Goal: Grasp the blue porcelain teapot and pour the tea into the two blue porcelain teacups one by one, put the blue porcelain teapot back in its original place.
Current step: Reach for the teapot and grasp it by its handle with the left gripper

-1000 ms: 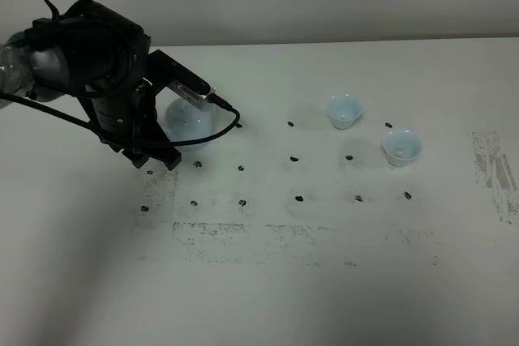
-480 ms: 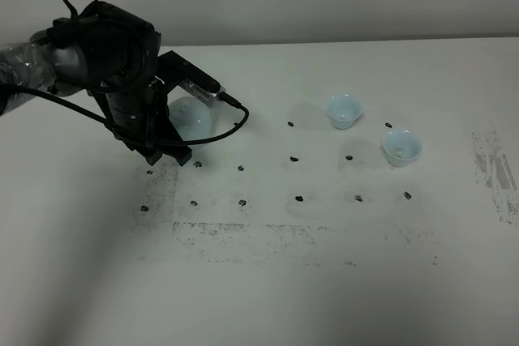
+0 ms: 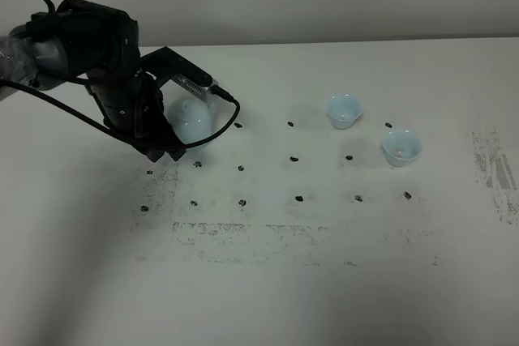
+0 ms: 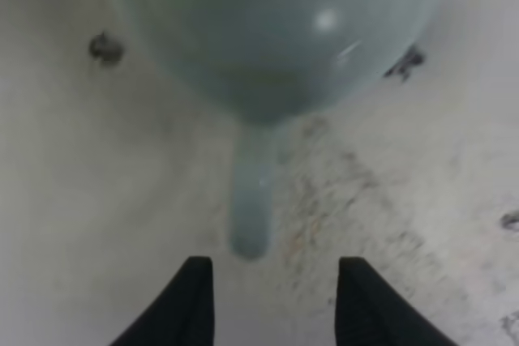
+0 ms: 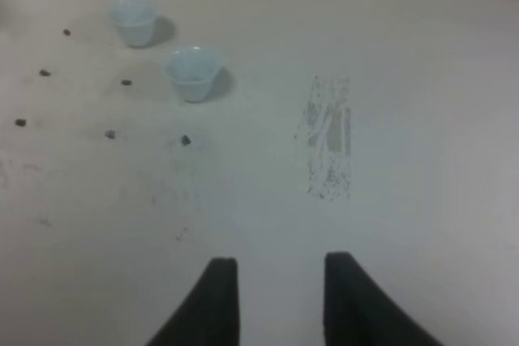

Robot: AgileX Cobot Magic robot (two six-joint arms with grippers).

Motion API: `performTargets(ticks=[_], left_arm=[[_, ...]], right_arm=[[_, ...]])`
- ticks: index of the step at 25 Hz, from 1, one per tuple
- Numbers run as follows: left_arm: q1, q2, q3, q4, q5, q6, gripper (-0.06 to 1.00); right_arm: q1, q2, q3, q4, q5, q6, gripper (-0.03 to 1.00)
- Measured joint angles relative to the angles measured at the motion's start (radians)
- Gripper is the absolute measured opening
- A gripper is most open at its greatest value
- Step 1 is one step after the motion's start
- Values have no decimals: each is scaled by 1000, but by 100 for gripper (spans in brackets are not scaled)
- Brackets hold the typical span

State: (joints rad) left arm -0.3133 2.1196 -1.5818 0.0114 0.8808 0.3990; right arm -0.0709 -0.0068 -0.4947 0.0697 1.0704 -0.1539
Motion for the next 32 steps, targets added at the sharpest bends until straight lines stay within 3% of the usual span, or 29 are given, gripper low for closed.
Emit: performTargets(ticks=[7,16,32], left_arm=[[0,30,0,-25,-17,57,34],[0,52,0,-25,-85,13,34],[0,55,-61,-29,-82,1,31]], right_arm=[[0,0,0,0,0,0,28],[0,0,0,0,0,0,28],[0,0,0,0,0,0,28]])
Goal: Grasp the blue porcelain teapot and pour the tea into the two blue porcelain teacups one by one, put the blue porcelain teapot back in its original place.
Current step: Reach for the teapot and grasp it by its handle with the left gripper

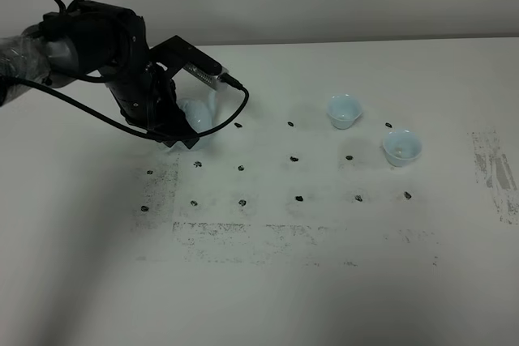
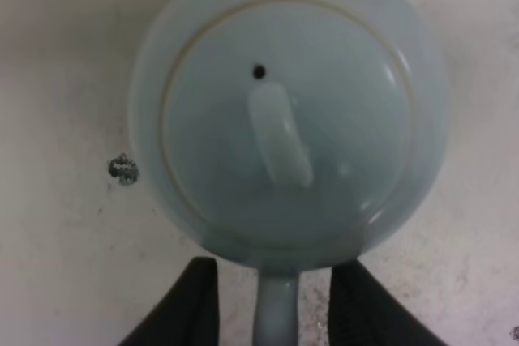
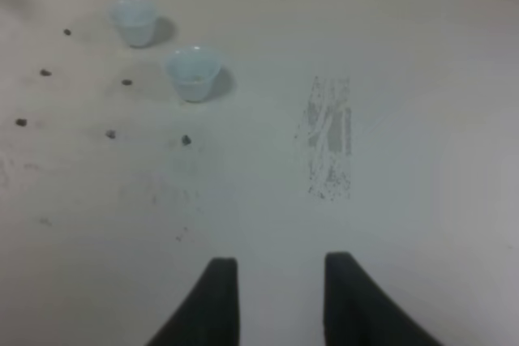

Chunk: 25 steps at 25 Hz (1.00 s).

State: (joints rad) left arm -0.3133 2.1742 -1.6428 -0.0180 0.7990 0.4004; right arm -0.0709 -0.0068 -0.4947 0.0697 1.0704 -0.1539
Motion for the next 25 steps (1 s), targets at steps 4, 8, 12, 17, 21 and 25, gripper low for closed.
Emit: performTargets(ticks=[4,8,12,17,21,25], left_arm=[[0,6,0,0,0,0,30],[0,19,0,0,4,0,30],[0,20,-2,0,4,0,30],[0,20,-3,0,0,0,30],[0,20,-3,0,0,0,30],[0,20,-3,0,0,1,30]], right_arm=[[0,0,0,0,0,0,28],[0,0,0,0,0,0,28],[0,0,0,0,0,0,28],[0,0,0,0,0,0,28],[0,0,0,0,0,0,28],[0,0,0,0,0,0,28]])
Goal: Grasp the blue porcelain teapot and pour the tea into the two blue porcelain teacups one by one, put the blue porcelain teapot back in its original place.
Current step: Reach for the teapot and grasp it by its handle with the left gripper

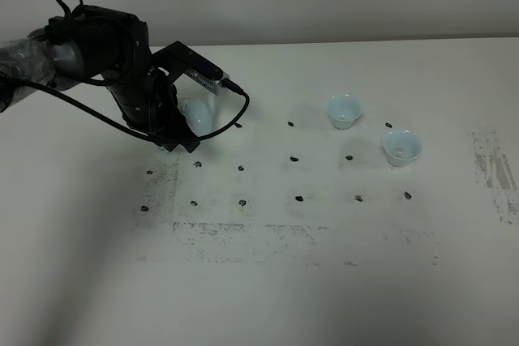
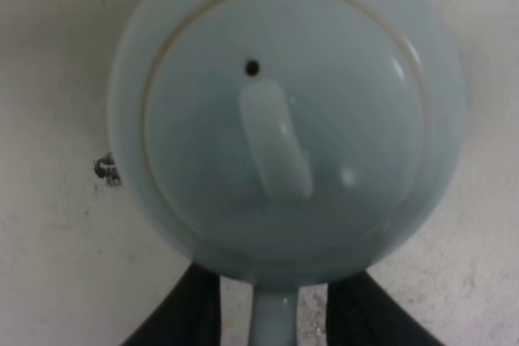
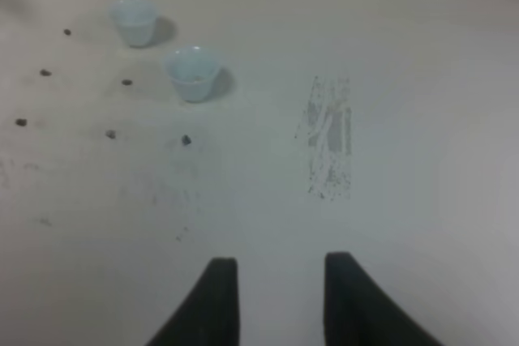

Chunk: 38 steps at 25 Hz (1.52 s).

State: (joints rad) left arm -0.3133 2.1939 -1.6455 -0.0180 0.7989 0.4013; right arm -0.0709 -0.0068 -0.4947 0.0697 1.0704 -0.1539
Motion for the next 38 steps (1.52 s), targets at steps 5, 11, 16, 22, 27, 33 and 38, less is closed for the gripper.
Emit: performTargets(ticks=[5,11,16,22,27,33,38], left_arm=[[0,0,0,1,0,1,30],[0,0,-1,1,0,1,30],[0,0,-1,4,0,1,30],[0,0,-1,18,11,1,23],[0,0,-1,18,15,1,8],[0,0,-1,18,18,2,6],[0,0,-1,18,18,3,6]], right_arm=[[0,0,0,0,0,0,28],[0,0,0,0,0,0,28],[0,0,0,0,0,0,28],[0,0,0,0,0,0,28],[0,0,0,0,0,0,28],[0,0,0,0,0,0,28],[0,0,0,0,0,0,28]])
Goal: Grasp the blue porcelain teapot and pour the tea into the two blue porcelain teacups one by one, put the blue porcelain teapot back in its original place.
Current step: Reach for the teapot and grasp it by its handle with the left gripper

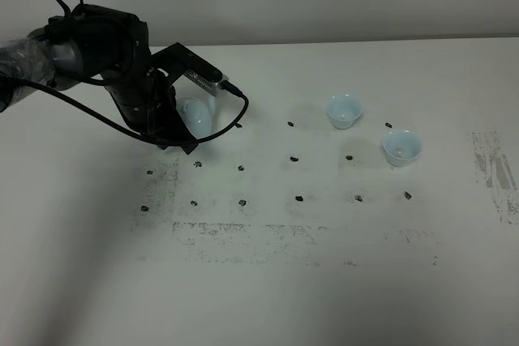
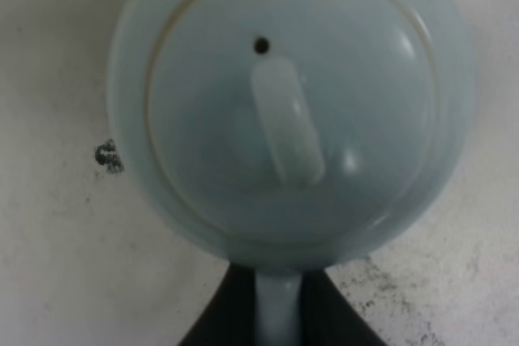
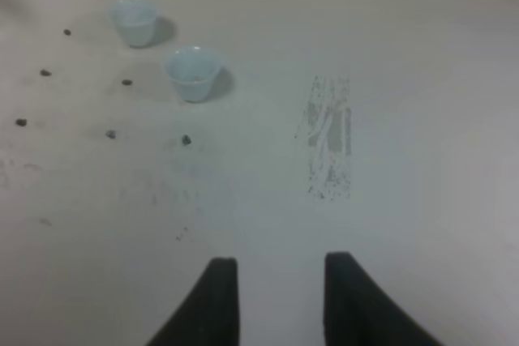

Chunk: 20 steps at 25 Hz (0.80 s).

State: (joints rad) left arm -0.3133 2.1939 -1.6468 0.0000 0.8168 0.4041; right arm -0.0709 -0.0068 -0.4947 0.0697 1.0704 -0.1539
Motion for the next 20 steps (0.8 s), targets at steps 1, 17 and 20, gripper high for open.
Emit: performTargets(ticks=[1,17,20], left_arm=[[0,0,0,0,0,0,6],[-3,0,-2,-47,-19,33,5],[-8,0,-2,-63,-30,41,5]], right_arm=[[0,0,0,0,0,0,28],[0,0,0,0,0,0,28],[0,0,0,0,0,0,28]])
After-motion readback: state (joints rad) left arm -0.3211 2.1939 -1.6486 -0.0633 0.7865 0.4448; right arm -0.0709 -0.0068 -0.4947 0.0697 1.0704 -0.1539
